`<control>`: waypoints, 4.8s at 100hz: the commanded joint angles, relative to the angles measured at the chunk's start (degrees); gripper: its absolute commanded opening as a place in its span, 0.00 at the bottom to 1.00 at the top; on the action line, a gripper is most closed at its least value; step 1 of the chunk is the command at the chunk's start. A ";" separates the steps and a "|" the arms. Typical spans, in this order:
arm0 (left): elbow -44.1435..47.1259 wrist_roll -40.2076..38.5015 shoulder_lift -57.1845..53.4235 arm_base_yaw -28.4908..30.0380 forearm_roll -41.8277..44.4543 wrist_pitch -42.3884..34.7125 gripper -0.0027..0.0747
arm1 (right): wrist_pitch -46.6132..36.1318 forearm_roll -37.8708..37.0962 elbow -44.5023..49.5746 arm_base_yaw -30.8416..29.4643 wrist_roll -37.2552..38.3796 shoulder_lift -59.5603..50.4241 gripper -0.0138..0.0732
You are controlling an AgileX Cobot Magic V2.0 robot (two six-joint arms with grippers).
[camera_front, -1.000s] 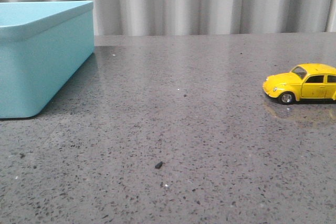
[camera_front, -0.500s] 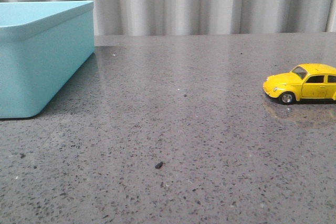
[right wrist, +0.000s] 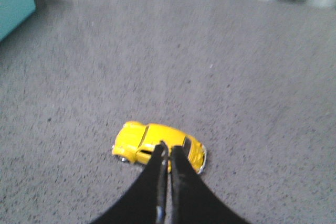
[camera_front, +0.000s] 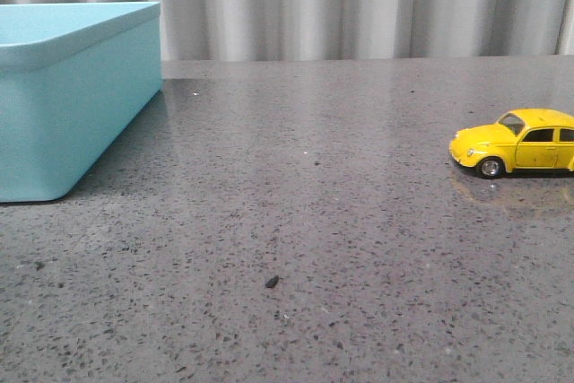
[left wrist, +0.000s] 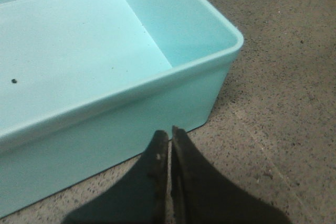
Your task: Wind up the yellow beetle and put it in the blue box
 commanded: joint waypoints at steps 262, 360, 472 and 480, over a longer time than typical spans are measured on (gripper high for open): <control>-5.50 0.19 6.83 -1.51 -17.07 -14.43 0.01 | 17.80 -2.32 -23.17 -0.50 2.82 51.99 0.11; -5.50 0.19 6.83 -1.51 -17.07 -14.91 0.01 | 7.47 -4.50 -23.18 -9.27 3.46 40.15 0.11; -14.96 12.67 7.69 -1.51 -17.07 -14.61 0.01 | -2.78 -7.15 -11.05 2.67 -1.31 -7.43 0.11; -17.50 14.99 9.17 -1.51 -17.07 -14.61 0.01 | -3.20 -7.54 -10.82 2.77 -2.07 -9.03 0.11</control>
